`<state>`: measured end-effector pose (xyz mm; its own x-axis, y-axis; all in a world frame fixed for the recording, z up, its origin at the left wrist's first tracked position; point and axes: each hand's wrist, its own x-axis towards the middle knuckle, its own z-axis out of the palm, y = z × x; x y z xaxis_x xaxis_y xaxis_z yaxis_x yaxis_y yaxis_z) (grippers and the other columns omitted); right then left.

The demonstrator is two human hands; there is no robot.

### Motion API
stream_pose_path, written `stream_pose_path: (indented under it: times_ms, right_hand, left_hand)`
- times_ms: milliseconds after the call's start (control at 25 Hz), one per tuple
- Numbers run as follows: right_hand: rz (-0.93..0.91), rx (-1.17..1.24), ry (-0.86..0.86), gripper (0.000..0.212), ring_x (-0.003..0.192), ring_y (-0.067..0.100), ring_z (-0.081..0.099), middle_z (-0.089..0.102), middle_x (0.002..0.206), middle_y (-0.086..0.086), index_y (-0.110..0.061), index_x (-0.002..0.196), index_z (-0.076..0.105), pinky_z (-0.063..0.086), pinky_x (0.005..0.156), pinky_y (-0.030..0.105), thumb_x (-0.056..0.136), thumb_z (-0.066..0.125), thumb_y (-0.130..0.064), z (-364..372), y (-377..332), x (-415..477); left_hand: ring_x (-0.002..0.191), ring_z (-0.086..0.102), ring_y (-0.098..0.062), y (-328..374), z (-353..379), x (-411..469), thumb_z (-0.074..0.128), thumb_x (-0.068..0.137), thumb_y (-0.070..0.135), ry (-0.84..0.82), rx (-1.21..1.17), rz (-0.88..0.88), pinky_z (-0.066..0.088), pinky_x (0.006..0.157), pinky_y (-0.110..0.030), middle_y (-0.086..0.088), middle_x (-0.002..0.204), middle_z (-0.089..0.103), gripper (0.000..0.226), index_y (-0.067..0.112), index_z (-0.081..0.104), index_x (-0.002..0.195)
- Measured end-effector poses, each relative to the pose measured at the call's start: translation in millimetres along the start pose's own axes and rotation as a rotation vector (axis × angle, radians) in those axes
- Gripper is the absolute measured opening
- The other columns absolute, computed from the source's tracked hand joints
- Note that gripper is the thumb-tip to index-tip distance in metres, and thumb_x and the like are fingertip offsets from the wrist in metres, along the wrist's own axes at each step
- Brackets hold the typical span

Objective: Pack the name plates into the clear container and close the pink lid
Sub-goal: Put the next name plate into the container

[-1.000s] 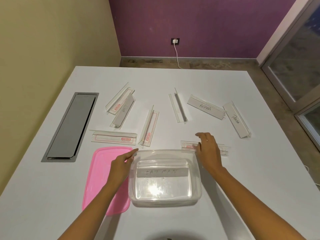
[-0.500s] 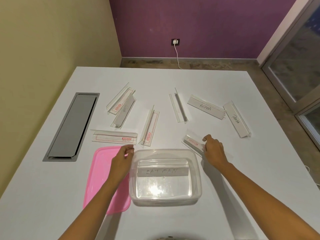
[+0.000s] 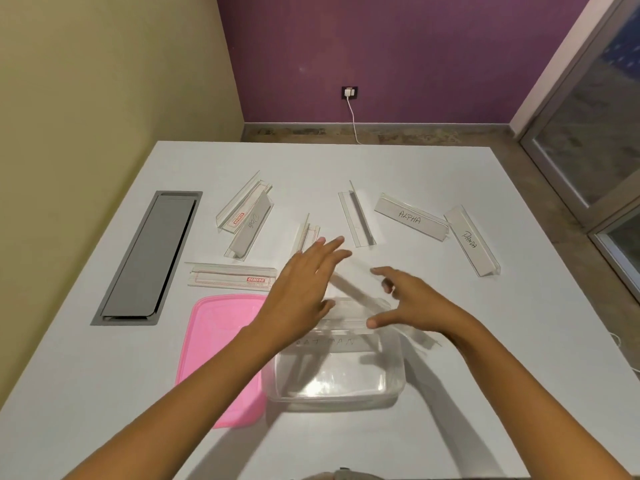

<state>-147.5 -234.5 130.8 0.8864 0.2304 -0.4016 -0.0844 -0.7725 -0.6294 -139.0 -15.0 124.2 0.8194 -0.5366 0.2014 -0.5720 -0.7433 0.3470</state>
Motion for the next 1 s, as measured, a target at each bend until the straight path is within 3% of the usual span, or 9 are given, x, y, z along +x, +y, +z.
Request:
stream_pose_path:
  times_ms: [80,160,240,320,480,680,1000]
  right_hand:
    - [-0.037,0.057,-0.126,0.091,0.082,0.010,0.047,0.047,0.099,-0.004,-0.023,0.140,0.037,0.043,0.081,0.026,0.063,0.085,-0.035,2.9,-4.5,1.9]
    - [-0.078,0.076,-0.238,0.089,0.075,0.009,0.044,0.046,0.092,-0.007,-0.023,0.139,0.039,0.040,0.074,0.023,0.063,0.085,-0.034,6.4,-6.2,6.3]
    - [-0.113,0.033,-0.325,0.087,0.074,0.008,0.044,0.045,0.092,-0.008,-0.027,0.138,0.040,0.039,0.073,0.022,0.064,0.085,-0.034,11.1,-6.7,10.7]
    - [-0.134,-0.053,-0.326,0.087,0.084,0.010,0.047,0.048,0.102,-0.007,-0.032,0.137,0.039,0.041,0.080,0.024,0.063,0.085,-0.034,17.9,-3.7,14.9]
    - [-0.094,-0.185,-0.188,0.076,0.100,0.012,0.046,0.052,0.116,-0.003,-0.030,0.134,0.044,0.038,0.089,0.026,0.068,0.082,-0.024,27.1,7.2,19.2]
    - [-0.079,-0.103,-0.052,0.065,0.112,0.014,0.050,0.056,0.124,-0.007,-0.032,0.127,0.052,0.043,0.098,0.037,0.069,0.081,-0.024,55.9,21.1,24.0]
    - [-0.068,-0.297,-0.079,0.063,0.118,0.021,0.047,0.052,0.130,0.000,-0.025,0.134,0.044,0.044,0.093,0.038,0.078,0.072,-0.017,89.5,40.9,42.2]
  left_hand:
    - [0.144,0.015,-0.019,-4.1,0.1,-2.0,0.074,0.076,0.027,-0.121,0.179,0.056,0.019,0.116,-0.043,0.008,0.155,0.019,0.089,0.034,0.016,0.143]
    - [0.134,0.036,-0.024,-11.6,0.7,-7.6,0.077,0.071,0.030,-0.187,0.280,0.128,0.030,0.108,-0.044,0.004,0.145,0.040,0.090,0.034,0.022,0.142]
    - [0.107,0.057,-0.028,-18.9,1.9,-15.2,0.083,0.063,0.030,-0.192,0.278,0.181,0.046,0.086,-0.041,-0.002,0.124,0.059,0.082,0.025,0.042,0.133]
    - [0.091,0.062,-0.028,-25.0,3.4,-24.5,0.084,0.060,0.030,-0.205,0.243,0.149,0.050,0.070,-0.036,-0.004,0.114,0.064,0.074,0.020,0.052,0.126]
    - [0.100,0.059,-0.024,-38.9,10.2,-44.2,0.079,0.068,0.033,-0.259,0.125,0.008,0.050,0.073,-0.035,-0.002,0.121,0.060,0.069,0.020,0.049,0.129]
    - [0.100,0.056,-0.020,-45.3,21.2,-49.8,0.075,0.073,0.030,-0.348,0.116,-0.112,0.051,0.071,-0.032,0.001,0.120,0.058,0.071,0.026,0.037,0.132]
    - [0.102,0.056,-0.027,-42.2,63.6,-38.1,0.067,0.079,0.019,-0.525,0.292,-0.169,0.040,0.067,-0.033,-0.007,0.127,0.051,0.063,0.019,0.035,0.134]
